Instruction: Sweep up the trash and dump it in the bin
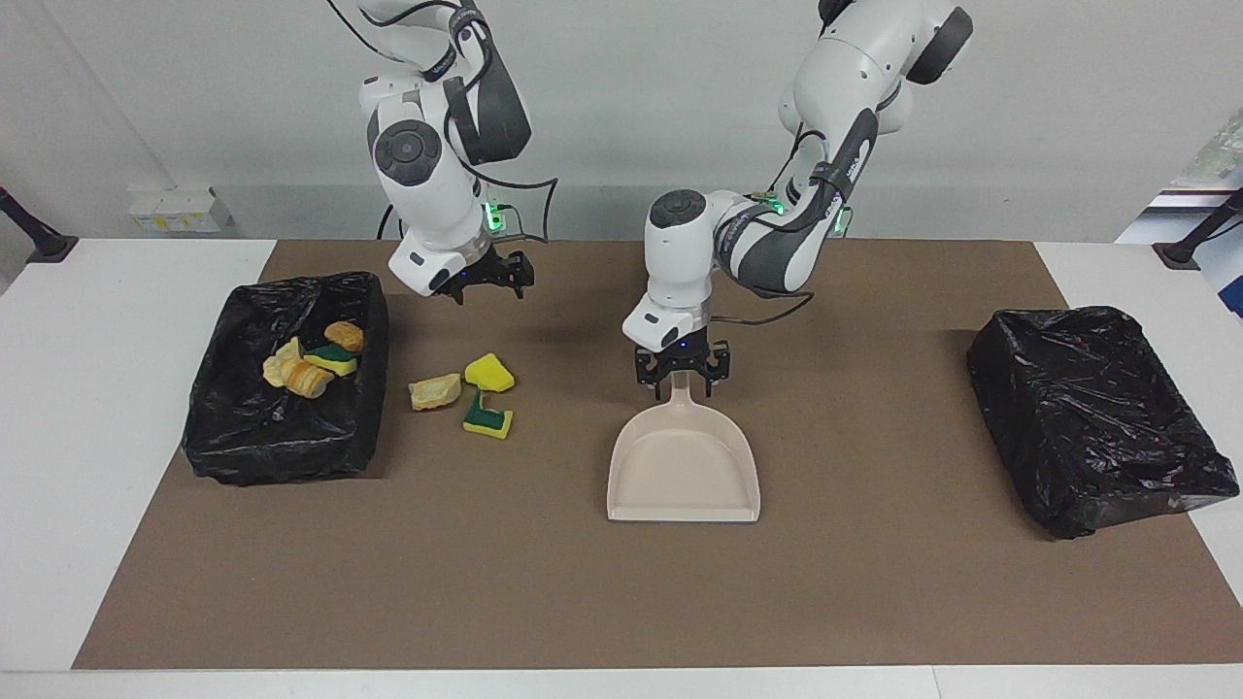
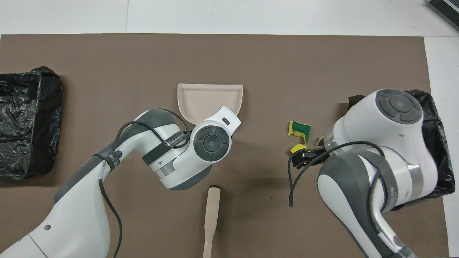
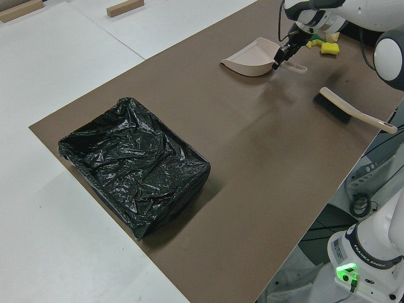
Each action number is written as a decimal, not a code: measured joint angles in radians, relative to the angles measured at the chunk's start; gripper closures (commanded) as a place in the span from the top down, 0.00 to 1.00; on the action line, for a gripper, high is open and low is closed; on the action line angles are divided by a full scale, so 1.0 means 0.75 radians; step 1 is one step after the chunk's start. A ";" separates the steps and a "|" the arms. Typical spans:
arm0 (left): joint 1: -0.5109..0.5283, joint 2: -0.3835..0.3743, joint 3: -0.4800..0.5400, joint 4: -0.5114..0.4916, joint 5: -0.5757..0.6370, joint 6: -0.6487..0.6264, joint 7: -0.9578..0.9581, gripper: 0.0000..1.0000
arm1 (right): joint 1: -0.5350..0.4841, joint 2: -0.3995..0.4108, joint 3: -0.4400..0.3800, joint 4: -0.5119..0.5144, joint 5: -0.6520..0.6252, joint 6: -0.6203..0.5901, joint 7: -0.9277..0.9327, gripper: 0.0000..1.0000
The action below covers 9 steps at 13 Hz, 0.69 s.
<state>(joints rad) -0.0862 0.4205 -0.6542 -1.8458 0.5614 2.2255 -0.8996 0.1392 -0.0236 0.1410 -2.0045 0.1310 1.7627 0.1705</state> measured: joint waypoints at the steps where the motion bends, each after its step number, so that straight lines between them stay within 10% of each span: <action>1: 0.001 0.000 0.001 0.004 0.000 -0.001 0.036 0.00 | 0.003 0.000 0.000 0.001 0.001 0.002 0.006 1.00; 9: 0.074 -0.121 0.010 0.020 0.002 -0.289 0.996 0.00 | 0.073 0.000 0.001 0.033 0.004 0.007 0.081 1.00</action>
<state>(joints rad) -0.0304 0.3295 -0.6470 -1.8308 0.5626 2.0089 -0.1526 0.1936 -0.0238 0.1414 -1.9796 0.1337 1.7683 0.2310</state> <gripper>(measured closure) 0.683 0.000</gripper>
